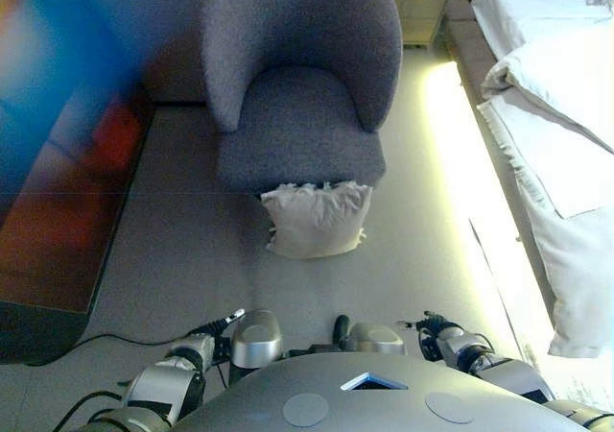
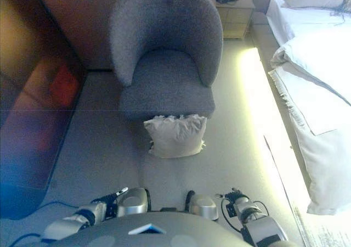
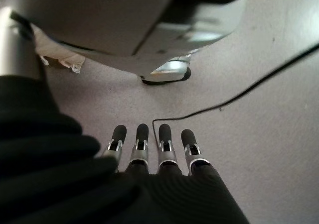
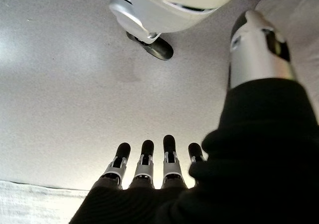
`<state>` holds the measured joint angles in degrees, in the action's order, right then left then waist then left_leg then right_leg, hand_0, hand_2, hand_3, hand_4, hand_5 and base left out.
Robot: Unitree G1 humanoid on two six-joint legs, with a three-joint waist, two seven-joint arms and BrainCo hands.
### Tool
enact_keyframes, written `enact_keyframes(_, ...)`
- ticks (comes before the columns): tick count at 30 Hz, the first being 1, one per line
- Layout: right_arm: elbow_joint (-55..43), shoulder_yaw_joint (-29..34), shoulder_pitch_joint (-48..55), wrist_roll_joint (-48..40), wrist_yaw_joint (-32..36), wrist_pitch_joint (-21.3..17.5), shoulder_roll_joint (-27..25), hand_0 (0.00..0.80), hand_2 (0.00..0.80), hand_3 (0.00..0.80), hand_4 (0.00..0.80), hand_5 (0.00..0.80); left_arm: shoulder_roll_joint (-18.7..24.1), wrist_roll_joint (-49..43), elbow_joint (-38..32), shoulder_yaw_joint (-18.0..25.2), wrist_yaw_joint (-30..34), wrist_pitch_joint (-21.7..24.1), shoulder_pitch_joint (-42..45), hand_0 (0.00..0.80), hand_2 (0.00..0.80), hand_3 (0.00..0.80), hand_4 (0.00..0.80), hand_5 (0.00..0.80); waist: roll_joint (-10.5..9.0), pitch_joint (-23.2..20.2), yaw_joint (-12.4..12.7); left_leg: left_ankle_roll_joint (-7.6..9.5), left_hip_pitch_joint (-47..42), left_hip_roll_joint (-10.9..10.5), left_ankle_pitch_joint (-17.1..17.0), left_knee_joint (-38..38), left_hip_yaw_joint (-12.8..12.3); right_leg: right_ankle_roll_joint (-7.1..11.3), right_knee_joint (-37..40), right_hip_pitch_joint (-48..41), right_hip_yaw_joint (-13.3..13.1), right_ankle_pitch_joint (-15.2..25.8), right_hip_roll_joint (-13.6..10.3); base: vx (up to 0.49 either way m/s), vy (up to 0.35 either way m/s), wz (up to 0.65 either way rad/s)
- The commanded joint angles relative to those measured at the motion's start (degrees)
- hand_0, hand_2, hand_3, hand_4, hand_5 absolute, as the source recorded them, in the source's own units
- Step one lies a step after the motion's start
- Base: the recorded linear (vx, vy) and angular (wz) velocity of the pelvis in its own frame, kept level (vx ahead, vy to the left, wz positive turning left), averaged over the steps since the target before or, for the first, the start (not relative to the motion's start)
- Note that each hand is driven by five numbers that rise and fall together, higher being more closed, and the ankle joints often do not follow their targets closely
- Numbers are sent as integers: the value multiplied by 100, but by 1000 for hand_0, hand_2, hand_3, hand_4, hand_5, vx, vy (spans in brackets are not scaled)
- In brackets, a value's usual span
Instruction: Pick up the cushion and take it to the sofa
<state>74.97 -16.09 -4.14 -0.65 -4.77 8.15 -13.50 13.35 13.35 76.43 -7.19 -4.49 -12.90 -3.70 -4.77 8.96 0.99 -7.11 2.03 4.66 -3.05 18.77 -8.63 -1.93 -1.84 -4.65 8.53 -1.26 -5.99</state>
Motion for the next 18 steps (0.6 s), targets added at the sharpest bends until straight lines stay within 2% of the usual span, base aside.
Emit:
enact_keyframes(1,89,41,-112,121,18,-50,-167,0,0,0,0,0,-210,106,103,-143,43,-170,213,0,0,0,0,0,259,123,271,455,521,-44,46,-359,-82,240,-63,-745,-252,-532,443,290,61,-15)
enact_keyframes(3,115,58,-93,128,-9,-78,-162,0,0,0,0,0,-217,159,117,-144,56,-192,253,0,0,0,0,0,354,108,327,413,583,-81,-142,-738,-193,240,-69,-920,-315,-678,537,300,57,-18)
enact_keyframes(4,133,66,-86,138,-21,-62,-156,0,0,0,0,0,-225,224,124,-135,49,-231,297,0,0,0,0,0,444,60,397,364,670,-71,-374,-1143,-258,244,-47,-1114,-406,-798,625,366,63,-35)
enact_keyframes(7,179,51,-57,86,-33,-1,-129,0,0,0,0,0,-215,404,154,-104,42,-260,374,0,0,0,0,0,504,3,535,272,724,-28,-734,-1735,-268,234,46,-1492,-606,-1003,670,411,74,8)
enact_keyframes(9,241,31,-12,138,-40,23,-113,0,0,0,0,0,-237,454,177,-47,0,-271,450,0,0,0,0,0,546,-80,669,171,811,140,-1019,-2135,-247,219,102,-1820,-776,-1250,675,515,110,6)
enact_keyframes(12,290,3,-6,143,-48,115,-104,0,0,0,0,0,-244,386,226,-12,-71,-291,509,0,0,0,0,0,559,-143,744,109,939,349,-1066,-2203,-207,248,10,-2008,-904,-1576,597,490,139,15)
enact_keyframes(14,323,10,-27,154,-50,191,-103,0,0,0,0,0,-242,312,259,-14,-120,-337,512,0,0,0,0,0,561,-162,771,106,998,448,-1065,-2159,-209,275,-83,-2067,-932,-1746,517,475,177,-25)
enact_keyframes(16,391,42,-64,199,-71,255,-89,0,0,0,0,0,-220,305,288,-30,-120,-389,482,0,0,0,0,0,530,-187,774,178,1003,461,-880,-2103,-305,367,-239,-2054,-868,-1814,360,495,215,-44)
enact_keyframes(18,374,88,-47,238,-45,286,-71,0,0,0,0,0,-182,208,286,-32,-116,-381,440,0,0,0,0,0,486,-222,804,275,1139,379,-776,-1844,-212,488,-541,-2077,-919,-1836,213,514,236,-73)
